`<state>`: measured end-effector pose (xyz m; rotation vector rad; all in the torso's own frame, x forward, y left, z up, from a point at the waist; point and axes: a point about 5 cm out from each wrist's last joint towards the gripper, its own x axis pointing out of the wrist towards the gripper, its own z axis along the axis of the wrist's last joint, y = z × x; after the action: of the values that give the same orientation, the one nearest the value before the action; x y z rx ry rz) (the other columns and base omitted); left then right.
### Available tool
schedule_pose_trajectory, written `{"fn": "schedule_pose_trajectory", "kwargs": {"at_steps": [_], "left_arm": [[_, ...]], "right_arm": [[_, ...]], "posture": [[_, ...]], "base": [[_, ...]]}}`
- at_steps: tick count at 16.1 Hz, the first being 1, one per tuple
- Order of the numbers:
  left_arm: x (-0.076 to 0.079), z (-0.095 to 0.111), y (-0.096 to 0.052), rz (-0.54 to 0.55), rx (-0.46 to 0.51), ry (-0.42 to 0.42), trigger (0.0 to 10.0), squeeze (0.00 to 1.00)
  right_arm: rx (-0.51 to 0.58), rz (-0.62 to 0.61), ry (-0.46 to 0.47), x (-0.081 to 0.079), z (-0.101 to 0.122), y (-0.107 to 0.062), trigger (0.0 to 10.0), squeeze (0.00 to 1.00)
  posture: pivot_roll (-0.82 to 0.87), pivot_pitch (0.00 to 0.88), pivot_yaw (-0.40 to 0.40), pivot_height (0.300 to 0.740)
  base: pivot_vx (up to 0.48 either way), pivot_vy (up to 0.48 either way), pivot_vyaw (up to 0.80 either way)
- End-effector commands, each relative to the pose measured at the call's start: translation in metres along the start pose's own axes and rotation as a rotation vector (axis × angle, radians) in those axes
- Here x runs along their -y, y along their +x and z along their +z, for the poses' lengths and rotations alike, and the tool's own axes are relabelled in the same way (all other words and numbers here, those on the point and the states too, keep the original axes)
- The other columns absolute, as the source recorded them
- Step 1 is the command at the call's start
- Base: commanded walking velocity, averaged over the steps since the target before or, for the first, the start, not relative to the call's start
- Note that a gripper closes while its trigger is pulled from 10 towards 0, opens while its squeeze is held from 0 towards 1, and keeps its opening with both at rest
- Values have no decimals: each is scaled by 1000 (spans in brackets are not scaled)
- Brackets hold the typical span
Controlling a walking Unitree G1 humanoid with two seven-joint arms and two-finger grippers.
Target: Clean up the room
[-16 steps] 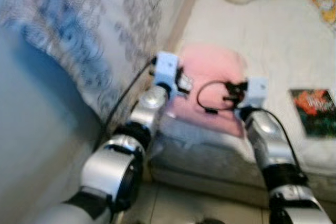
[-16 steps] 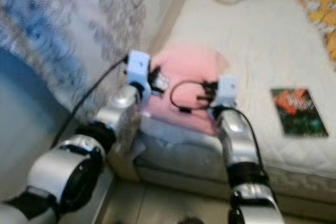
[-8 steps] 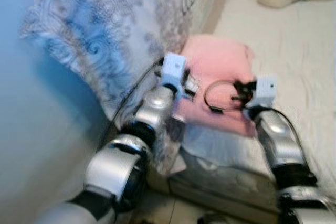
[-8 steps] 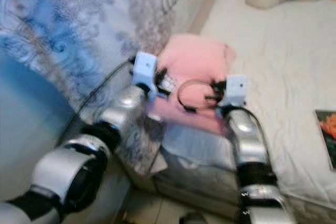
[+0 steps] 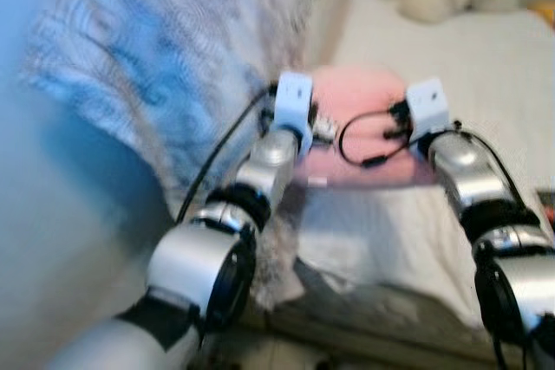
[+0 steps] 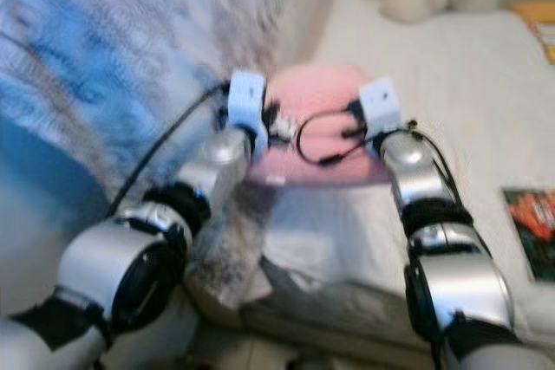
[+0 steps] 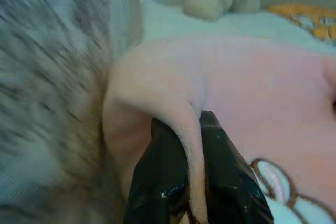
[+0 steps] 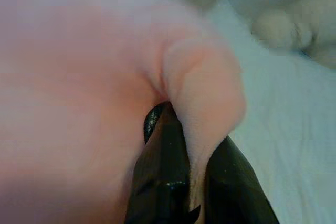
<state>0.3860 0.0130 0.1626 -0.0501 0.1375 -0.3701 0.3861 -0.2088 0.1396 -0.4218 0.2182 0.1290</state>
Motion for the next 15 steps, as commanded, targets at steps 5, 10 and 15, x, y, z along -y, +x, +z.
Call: {"fn": "schedule_pose_trajectory", "kwargs": {"at_steps": [5, 10, 15], "left_arm": [[44, -48, -12, -50, -132, -115, 10000, 0], [63, -44, -12, -106, -139, -248, 10000, 0], [55, -46, -13, -138, -100, 8, 10000, 0]], "right_arm": [[-235, -66, -3, -5, -67, -17, 10000, 0], [-215, -149, -3, 18, -64, -21, 10000, 0], [-304, -150, 146, 5, -96, -33, 10000, 0]], "posture": [[-145, 213, 30, 740], [-149, 219, 23, 740], [-153, 208, 24, 740]], "base": [[0, 0, 0], [0, 0, 0], [0, 0, 0]]}}
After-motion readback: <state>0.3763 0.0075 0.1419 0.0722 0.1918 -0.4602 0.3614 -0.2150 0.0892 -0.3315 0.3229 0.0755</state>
